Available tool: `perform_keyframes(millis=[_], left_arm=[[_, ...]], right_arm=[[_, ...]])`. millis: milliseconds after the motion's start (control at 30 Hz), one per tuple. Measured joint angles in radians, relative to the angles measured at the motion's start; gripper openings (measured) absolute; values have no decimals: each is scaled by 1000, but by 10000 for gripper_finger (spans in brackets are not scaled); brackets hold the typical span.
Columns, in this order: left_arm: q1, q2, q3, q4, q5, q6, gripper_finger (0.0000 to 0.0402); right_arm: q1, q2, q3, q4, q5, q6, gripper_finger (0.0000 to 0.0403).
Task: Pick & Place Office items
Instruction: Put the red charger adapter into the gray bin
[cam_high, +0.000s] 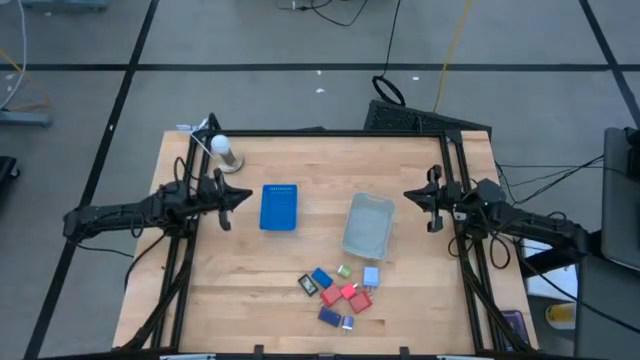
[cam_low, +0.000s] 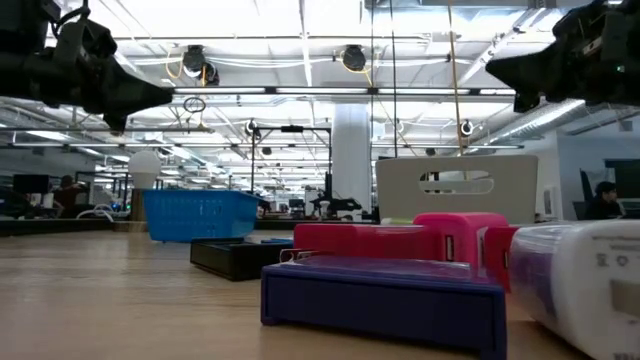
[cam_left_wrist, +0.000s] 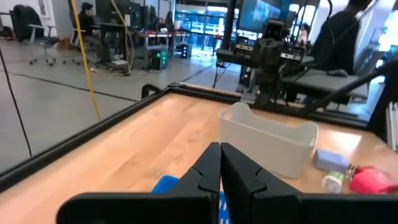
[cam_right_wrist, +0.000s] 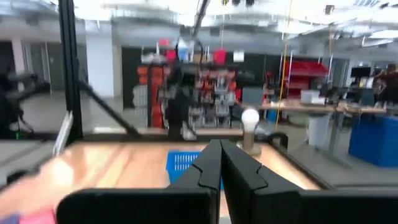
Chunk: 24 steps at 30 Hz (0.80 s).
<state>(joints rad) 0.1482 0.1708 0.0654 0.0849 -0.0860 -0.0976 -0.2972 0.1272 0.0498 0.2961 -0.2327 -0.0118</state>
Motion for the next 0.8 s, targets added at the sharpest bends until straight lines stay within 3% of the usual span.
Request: perform_keyframes(millis=[167,367,600,800], left_arm=[[0,8,0,18,26,11,10],[0,8,0,-10,182,-40,10],[-2,16,0,-31,184,-62,10],[-20,21,0,-37,171,-62,10]], right_arm=[[63,133,117,-119,29,-34,1],[221,298,323,-424,175,-68,1],[401,501,527,-640,262,-164,0],[461,661,684,-715,294,-173,13]])
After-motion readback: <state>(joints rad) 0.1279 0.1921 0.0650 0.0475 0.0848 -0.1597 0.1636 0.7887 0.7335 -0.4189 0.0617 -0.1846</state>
